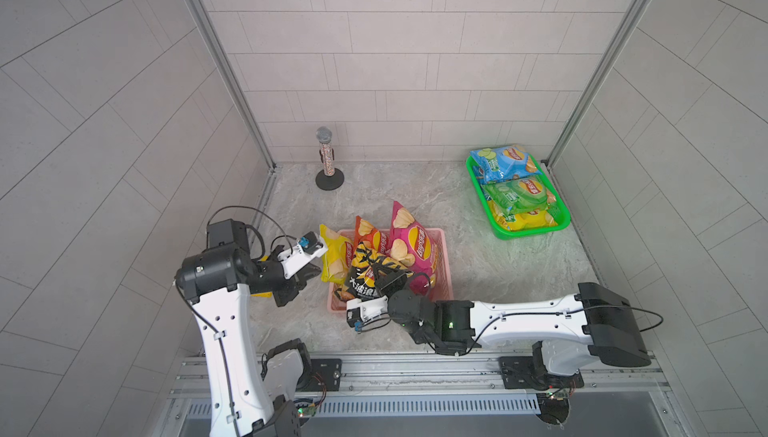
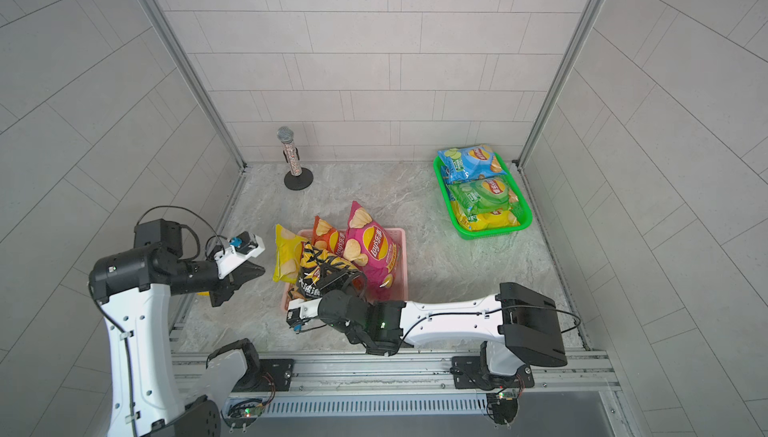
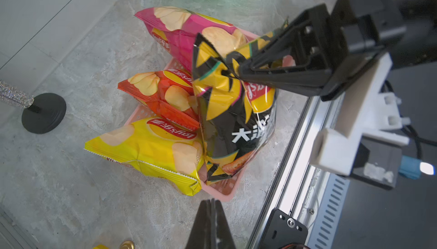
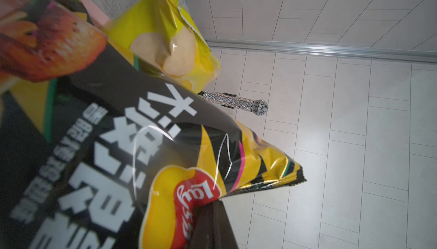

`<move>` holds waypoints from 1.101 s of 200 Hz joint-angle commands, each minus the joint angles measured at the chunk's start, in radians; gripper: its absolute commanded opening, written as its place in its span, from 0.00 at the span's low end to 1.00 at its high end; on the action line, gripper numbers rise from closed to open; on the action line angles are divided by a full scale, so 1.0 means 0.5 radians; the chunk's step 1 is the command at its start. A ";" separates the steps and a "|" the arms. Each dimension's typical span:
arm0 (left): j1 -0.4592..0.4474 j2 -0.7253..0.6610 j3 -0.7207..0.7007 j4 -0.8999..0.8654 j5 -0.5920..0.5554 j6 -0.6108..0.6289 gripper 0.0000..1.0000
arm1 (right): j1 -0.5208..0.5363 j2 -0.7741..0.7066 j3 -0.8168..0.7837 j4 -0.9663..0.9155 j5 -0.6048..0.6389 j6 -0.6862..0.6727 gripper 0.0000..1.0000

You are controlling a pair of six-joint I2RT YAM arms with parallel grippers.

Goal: Put the potato chips into the basket
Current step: Place the potato chip in the basket.

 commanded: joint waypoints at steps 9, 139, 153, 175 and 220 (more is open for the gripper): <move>-0.058 0.069 -0.137 -0.348 0.022 0.204 0.00 | -0.086 -0.052 0.026 -0.034 -0.025 -0.080 0.00; -0.070 0.245 -0.357 0.681 0.241 -1.440 0.00 | -0.074 -0.059 -0.071 0.252 -0.077 -0.399 0.00; -0.072 0.257 -0.393 0.751 0.218 -1.543 0.00 | -0.073 -0.051 -0.072 0.257 -0.096 -0.406 0.00; -0.070 0.271 -0.424 0.823 0.157 -1.665 0.00 | -0.072 -0.034 -0.134 0.302 -0.112 -0.439 0.00; -0.070 0.265 -0.433 0.908 0.115 -1.807 0.00 | -0.070 -0.009 -0.202 0.493 -0.147 -0.608 0.00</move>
